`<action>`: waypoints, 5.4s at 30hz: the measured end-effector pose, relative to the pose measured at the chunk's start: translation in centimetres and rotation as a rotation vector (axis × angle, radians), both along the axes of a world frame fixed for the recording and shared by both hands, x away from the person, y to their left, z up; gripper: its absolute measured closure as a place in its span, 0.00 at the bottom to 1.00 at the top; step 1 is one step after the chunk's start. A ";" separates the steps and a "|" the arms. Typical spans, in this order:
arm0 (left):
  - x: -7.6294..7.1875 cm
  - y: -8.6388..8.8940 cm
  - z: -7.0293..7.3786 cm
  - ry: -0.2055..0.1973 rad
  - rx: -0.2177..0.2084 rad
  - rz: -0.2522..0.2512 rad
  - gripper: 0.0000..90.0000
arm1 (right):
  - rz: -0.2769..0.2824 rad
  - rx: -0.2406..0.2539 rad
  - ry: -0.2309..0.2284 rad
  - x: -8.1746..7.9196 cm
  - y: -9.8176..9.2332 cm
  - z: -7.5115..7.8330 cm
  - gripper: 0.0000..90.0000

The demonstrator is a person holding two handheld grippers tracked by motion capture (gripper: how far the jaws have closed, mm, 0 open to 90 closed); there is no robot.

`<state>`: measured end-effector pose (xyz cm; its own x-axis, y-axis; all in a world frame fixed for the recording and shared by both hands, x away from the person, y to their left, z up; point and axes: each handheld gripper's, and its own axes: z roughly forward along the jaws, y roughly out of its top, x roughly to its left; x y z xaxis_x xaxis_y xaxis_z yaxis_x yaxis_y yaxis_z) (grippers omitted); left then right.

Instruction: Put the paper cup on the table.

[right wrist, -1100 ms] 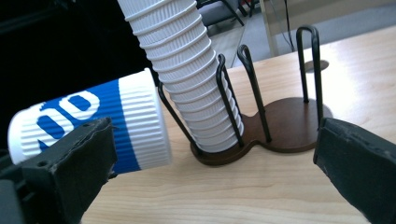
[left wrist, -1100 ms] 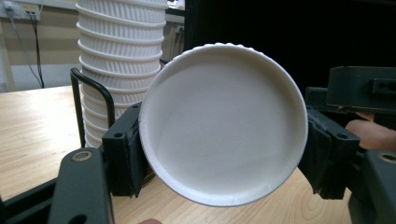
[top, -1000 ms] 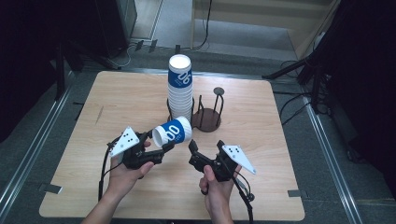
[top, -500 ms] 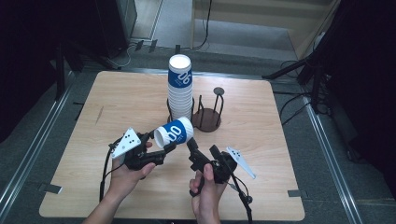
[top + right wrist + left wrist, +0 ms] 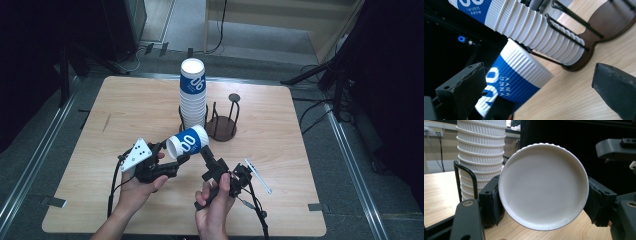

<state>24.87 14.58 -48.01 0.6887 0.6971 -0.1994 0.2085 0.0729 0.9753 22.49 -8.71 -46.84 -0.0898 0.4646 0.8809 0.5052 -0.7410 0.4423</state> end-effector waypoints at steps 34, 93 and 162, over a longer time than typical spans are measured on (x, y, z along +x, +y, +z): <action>-0.4 -1.2 -0.3 -0.024 -0.001 -0.043 0.32 | 0.089 0.362 0.187 3.1 0.8 -1.3 0.00; -1.2 -0.8 0.1 -0.029 -0.045 -0.031 0.00 | 0.190 0.450 0.165 4.7 0.7 -1.7 0.20; -2.1 6.8 -2.2 0.051 -0.035 0.157 0.00 | 0.042 -0.122 -0.120 5.9 -5.1 2.3 0.21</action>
<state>22.77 21.40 -50.21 0.5602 0.7874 -0.2573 0.2408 0.1424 0.9601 28.36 -13.77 -44.58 -0.2123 0.5610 0.8001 0.4725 -0.6578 0.5866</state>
